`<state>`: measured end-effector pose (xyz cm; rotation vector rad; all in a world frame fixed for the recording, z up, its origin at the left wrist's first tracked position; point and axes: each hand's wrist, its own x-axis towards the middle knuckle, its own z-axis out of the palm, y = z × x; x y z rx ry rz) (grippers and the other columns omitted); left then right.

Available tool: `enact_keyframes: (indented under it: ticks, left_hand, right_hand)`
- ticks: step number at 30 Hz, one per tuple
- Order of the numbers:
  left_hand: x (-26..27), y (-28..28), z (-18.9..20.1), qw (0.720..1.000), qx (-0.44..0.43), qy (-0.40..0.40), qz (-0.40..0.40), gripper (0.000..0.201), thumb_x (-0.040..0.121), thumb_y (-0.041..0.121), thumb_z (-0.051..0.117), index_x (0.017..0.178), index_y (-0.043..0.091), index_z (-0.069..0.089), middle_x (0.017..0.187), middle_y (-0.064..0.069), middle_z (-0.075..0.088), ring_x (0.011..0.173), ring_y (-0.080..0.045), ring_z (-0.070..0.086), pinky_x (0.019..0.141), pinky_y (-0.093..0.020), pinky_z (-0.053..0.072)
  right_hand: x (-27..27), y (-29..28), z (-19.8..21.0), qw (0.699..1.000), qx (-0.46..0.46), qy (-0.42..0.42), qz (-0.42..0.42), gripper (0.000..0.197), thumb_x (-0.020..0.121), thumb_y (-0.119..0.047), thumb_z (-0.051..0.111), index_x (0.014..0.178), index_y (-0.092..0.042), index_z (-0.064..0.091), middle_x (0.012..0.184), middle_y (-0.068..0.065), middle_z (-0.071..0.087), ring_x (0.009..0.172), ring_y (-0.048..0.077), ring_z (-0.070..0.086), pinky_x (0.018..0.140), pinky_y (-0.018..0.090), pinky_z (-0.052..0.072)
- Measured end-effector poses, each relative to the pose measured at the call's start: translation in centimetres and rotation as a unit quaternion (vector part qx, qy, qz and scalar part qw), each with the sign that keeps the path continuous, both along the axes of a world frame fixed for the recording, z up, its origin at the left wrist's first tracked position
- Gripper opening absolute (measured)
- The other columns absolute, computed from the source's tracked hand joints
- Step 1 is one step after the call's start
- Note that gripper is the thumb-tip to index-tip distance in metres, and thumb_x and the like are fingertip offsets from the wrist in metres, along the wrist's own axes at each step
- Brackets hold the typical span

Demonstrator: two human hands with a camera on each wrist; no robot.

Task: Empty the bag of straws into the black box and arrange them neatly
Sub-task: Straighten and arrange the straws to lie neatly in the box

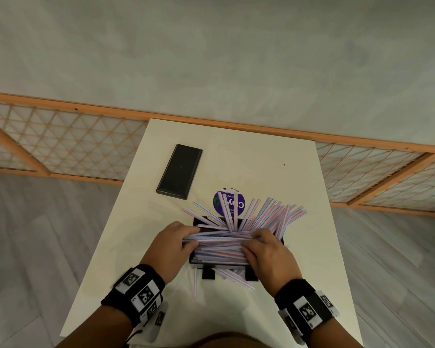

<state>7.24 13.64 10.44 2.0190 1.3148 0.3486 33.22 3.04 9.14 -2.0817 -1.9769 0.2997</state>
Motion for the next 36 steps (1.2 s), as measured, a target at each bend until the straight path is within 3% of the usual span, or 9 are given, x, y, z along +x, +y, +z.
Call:
enact_keyframes:
  ticks: [5,11,15,19,21,26,34,36]
  left_hand:
    - [-0.4,0.2,1.1,0.999,0.028,-0.010,0.017,0.020,0.097,0.020,0.068,0.114,0.025,0.076,0.099,0.010,0.064,0.091,-0.005,0.060,0.088,-0.028,0.052]
    - [-3.7,0.7,5.0,0.996,0.034,-0.049,0.072,0.015,0.093,0.022,0.073,0.100,0.034,0.078,0.093,0.018,0.070,0.090,0.001,0.064,0.080,-0.021,0.052]
    - [-5.1,0.6,7.8,0.994,0.020,-0.079,0.068,0.013,0.093,0.025,0.072,0.098,0.036,0.076,0.094,0.019,0.070,0.088,-0.006,0.066,0.075,-0.017,0.050]
    - [-3.8,0.3,8.3,0.994,0.035,-0.098,0.026,0.013,0.094,0.023,0.070,0.098,0.035,0.074,0.097,0.017,0.069,0.092,-0.009,0.064,0.075,-0.013,0.046]
    - [-2.3,-0.1,7.5,0.994,0.042,-0.100,-0.001,0.014,0.096,0.023,0.069,0.098,0.036,0.072,0.098,0.018,0.067,0.093,-0.007,0.063,0.076,-0.019,0.048]
    - [1.5,-1.1,5.5,0.990,0.054,-0.129,-0.035,0.016,0.099,0.019,0.065,0.102,0.034,0.069,0.101,0.021,0.063,0.097,-0.003,0.062,0.082,-0.032,0.054]
    - [2.4,-1.3,9.7,0.968,0.154,-0.199,0.006,0.013,0.098,0.017,0.058,0.101,0.021,0.070,0.104,0.013,0.064,0.101,-0.010,0.064,0.086,-0.018,0.049]
    - [1.8,-1.5,11.4,0.962,0.169,-0.213,0.013,0.013,0.096,0.014,0.060,0.100,0.021,0.070,0.103,0.015,0.064,0.101,-0.007,0.064,0.087,-0.012,0.045]
  right_hand:
    - [-1.4,-0.2,0.5,0.999,0.006,0.026,0.018,0.027,0.101,-0.041,0.053,0.115,-0.024,0.068,0.123,0.001,0.051,0.094,0.022,0.064,0.078,0.036,0.058]
    - [-1.6,-1.2,3.3,0.995,0.061,0.085,0.004,0.030,0.094,-0.034,0.067,0.119,-0.018,0.061,0.133,0.000,0.049,0.101,0.021,0.062,0.078,0.030,0.057]
    - [-1.8,-2.0,6.9,0.986,0.130,0.103,-0.015,0.035,0.090,-0.028,0.074,0.120,-0.015,0.064,0.134,0.002,0.050,0.101,0.018,0.061,0.073,0.024,0.055]
    - [-2.2,-2.6,9.3,0.980,0.174,0.100,0.002,0.040,0.092,-0.022,0.071,0.130,-0.011,0.064,0.136,0.007,0.053,0.111,0.017,0.059,0.086,0.024,0.054]
    - [-2.2,-2.4,9.0,0.984,0.152,0.089,0.016,0.046,0.096,-0.022,0.065,0.141,-0.013,0.057,0.142,0.006,0.051,0.115,0.018,0.059,0.090,0.028,0.055]
    - [-1.5,-1.1,6.3,0.996,0.066,0.051,0.035,0.072,0.100,-0.024,0.059,0.161,-0.016,0.021,0.155,0.006,0.039,0.135,0.024,0.047,0.106,0.036,0.048]
    - [-1.6,0.3,8.6,0.984,0.124,0.124,0.015,0.071,0.103,-0.026,0.057,0.162,-0.021,0.019,0.164,0.000,0.027,0.146,0.017,0.039,0.103,0.035,0.051]
    - [-1.8,0.4,9.8,0.981,0.145,0.126,0.020,0.064,0.103,-0.027,0.057,0.160,-0.018,0.027,0.164,0.000,0.029,0.145,0.017,0.041,0.102,0.038,0.051]
